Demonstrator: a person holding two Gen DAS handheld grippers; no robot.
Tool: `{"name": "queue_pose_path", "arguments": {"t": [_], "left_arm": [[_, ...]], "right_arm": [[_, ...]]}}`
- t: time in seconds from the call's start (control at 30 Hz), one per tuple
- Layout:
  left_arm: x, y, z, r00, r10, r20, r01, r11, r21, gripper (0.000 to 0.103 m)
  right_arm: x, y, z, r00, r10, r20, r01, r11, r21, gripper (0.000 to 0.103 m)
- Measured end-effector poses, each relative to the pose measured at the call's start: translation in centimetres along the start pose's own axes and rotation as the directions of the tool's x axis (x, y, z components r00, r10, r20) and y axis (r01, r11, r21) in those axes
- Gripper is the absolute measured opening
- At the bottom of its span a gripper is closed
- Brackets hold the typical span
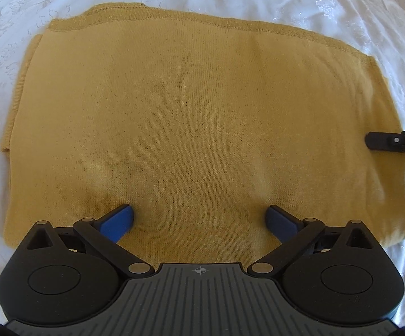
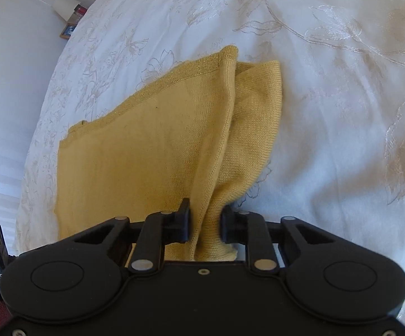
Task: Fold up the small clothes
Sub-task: 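Grasp the sweater's side edge with the right gripper, then fold the held side across the sweater and open the right gripper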
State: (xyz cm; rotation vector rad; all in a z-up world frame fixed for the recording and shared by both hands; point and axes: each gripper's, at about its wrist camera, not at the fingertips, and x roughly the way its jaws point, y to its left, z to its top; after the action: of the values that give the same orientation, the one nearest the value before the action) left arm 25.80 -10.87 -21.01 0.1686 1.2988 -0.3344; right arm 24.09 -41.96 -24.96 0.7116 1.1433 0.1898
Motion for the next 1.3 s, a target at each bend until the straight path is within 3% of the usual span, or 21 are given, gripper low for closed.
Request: {"name": "queue_pose_path", "arguments": {"t": [0.1,0.23,0.57,0.8,1.0,1.3], "left_arm": [[-1.6,1.0,-0.4,0.999,-0.013,0.03,0.013,1.0,-0.001,0.102],[-3.9,2.7,-1.4,0.997,-0.01,0.075,0.009,1.0,0.002,0.102],[-7.3,9.5,-1.7,0.99,0.002,0.144,0.012,0.996,-0.094,0.102],[-8.6,14.4,-2.8,0.989,-0.004,0.145,0.025,0.99,-0.142,0.102],[-8.5,17.2,-3.5,0.992,-0.018,0.122,0.034,0.991,-0.131,0.102],[-8.3,20.1,-4.0,0.995,-0.019,0.103,0.034,0.988,-0.152,0.102]], "right_arm": [[-0.1,1.9,0.1,0.999,-0.053,0.002,0.053,0.997,-0.056,0.026],[-0.9,4.1,0.3,0.998,-0.063,0.013,0.064,0.995,-0.082,0.026],[-1.5,11.8,1.1,0.999,0.022,0.032,-0.019,0.993,-0.115,0.025],[2.2,18.6,0.7,0.997,0.074,0.013,-0.071,0.986,-0.151,0.025],[6.2,23.6,-0.2,0.995,0.1,-0.02,-0.102,0.978,-0.181,0.025],[12.0,27.5,-1.4,0.997,-0.007,-0.082,-0.014,0.968,-0.251,0.025]]}}
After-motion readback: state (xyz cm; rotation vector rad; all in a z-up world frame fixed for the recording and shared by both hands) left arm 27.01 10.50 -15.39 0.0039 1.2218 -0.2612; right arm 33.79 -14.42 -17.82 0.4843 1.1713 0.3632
